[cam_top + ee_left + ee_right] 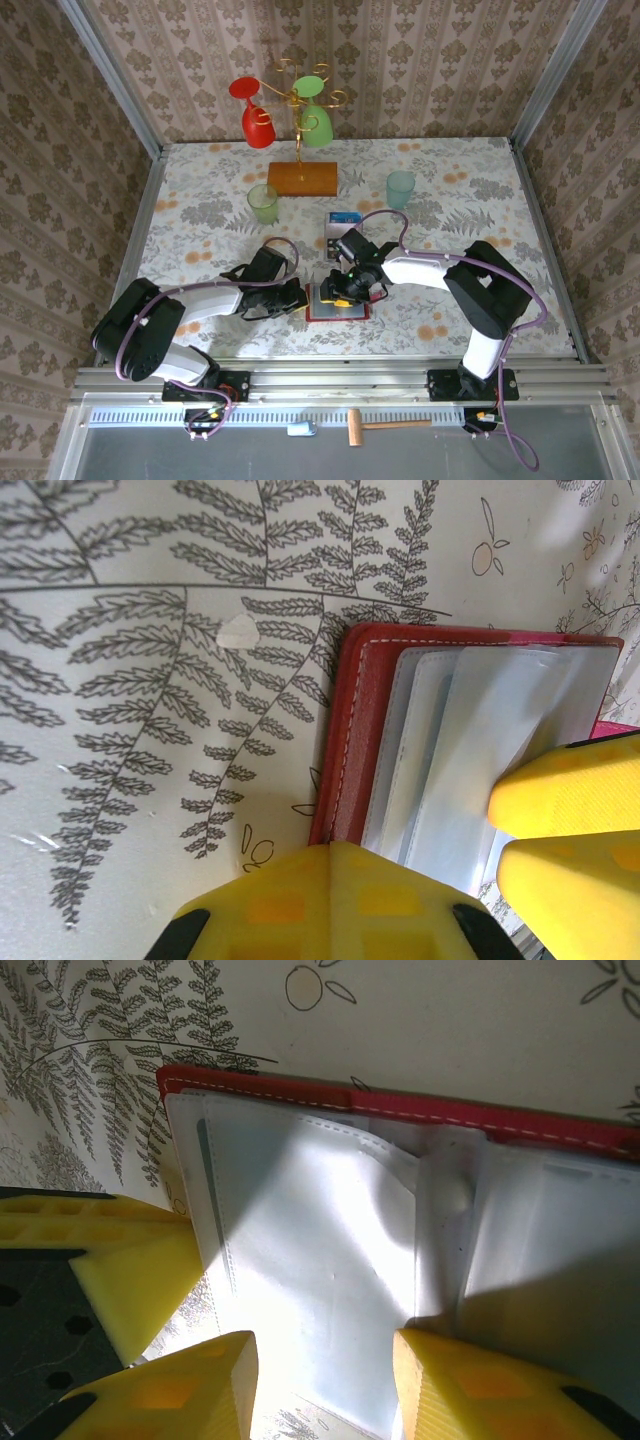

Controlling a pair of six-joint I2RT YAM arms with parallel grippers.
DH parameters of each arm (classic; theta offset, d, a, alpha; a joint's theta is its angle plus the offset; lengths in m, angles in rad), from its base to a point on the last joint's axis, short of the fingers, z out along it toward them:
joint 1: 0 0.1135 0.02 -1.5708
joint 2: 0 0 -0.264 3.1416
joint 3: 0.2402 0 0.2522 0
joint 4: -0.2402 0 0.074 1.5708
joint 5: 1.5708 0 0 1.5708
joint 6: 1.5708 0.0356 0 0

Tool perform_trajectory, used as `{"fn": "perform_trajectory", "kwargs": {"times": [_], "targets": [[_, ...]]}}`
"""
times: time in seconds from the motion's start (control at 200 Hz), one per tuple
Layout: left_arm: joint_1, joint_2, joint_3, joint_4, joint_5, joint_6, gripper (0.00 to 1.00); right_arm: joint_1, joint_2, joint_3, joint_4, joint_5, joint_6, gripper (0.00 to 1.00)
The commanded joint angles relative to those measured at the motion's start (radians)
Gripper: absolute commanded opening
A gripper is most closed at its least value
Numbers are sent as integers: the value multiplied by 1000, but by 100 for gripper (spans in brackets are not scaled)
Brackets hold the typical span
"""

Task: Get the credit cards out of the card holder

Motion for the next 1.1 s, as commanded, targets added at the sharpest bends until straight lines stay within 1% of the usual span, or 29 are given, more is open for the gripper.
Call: {"fn": "perform_trajectory", "kwargs": {"times": [0.0, 0.345, 0.615, 0.7, 0.915, 1.095], "targets": [[11, 11, 2, -36, -8, 26, 0, -1, -25, 0, -63, 53, -11, 41], [14, 8, 20, -51, -6, 33, 0, -11, -37, -23, -44, 42, -15, 41], [14, -79, 54, -69, -13, 12, 0, -20, -29, -41, -20, 25, -15, 40], [14, -82, 43, -19, 9, -16, 0, -23, -29, -45, -17, 23, -15, 40], [10, -31, 9, 139, 69, -92, 10, -30, -33, -58, -5, 20, -15, 41], [3, 29, -1, 198, 92, -118, 15, -35, -38, -65, -5, 19, -16, 40]]}}
